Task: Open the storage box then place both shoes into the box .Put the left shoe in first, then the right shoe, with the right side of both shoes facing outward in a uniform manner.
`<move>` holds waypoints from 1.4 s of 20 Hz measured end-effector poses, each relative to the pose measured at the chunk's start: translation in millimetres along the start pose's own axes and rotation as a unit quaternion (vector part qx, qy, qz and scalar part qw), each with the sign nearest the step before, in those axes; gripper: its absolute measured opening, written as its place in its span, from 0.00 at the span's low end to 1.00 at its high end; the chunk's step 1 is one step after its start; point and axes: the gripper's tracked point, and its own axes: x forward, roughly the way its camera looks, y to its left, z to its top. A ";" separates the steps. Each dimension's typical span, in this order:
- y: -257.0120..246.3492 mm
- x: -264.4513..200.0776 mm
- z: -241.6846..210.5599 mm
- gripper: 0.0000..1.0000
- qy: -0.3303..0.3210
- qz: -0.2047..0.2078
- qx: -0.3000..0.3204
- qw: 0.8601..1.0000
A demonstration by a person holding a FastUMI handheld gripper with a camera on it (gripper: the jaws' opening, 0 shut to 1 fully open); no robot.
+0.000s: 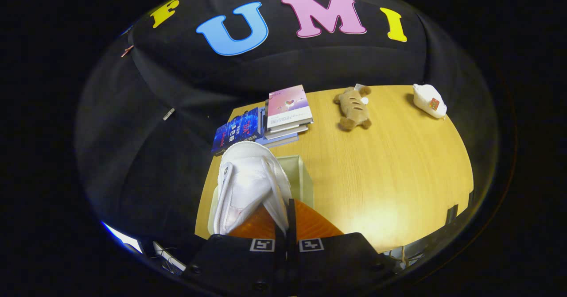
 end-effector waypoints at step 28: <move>-48.2 -9.8 16.3 0.99 -0.125 -0.005 -0.106 0.986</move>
